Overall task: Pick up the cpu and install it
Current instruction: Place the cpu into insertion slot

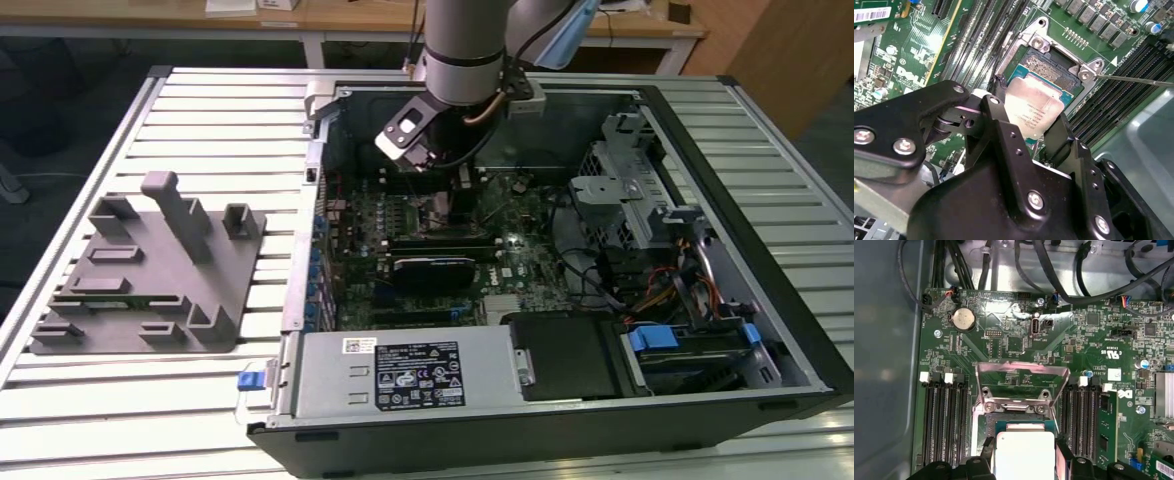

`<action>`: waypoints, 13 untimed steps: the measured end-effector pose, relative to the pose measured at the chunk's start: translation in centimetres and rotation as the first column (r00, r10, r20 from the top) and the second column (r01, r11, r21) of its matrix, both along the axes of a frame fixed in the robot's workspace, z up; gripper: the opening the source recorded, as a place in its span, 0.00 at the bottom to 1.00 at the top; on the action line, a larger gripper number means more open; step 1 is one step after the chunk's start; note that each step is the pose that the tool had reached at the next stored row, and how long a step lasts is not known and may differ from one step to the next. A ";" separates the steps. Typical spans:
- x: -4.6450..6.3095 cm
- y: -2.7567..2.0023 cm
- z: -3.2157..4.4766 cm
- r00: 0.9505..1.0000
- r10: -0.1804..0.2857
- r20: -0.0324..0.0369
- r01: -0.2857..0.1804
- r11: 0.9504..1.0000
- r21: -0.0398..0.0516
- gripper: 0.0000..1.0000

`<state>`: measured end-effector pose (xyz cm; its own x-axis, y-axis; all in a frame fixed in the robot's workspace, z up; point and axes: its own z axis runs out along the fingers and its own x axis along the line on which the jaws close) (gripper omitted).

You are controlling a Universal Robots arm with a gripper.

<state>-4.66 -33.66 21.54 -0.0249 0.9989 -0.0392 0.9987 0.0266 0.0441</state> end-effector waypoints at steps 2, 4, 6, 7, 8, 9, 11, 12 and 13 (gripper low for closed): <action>0.0 0.07 -0.08 1.000 0.000 0.000 0.000 1.000 0.000 0.55; -0.1 0.12 -0.19 1.000 0.000 0.000 0.000 1.000 0.000 0.55; -0.1 0.14 -0.34 1.000 0.000 0.000 0.000 1.000 0.000 0.55; -0.1 0.15 -0.42 1.000 0.000 0.000 0.000 1.000 0.000 0.55; -0.1 0.16 -0.50 1.000 0.000 0.000 0.000 1.000 0.000 0.55; -0.1 0.16 -0.59 1.000 0.000 0.000 0.000 1.000 0.000 0.55; -0.1 0.16 -0.75 1.000 0.000 0.000 0.000 1.000 0.000 0.55; -0.1 0.16 -0.83 1.000 0.000 0.000 0.000 1.000 0.000 0.55; -0.1 0.16 -0.92 1.000 0.000 0.000 0.000 1.000 0.000 0.55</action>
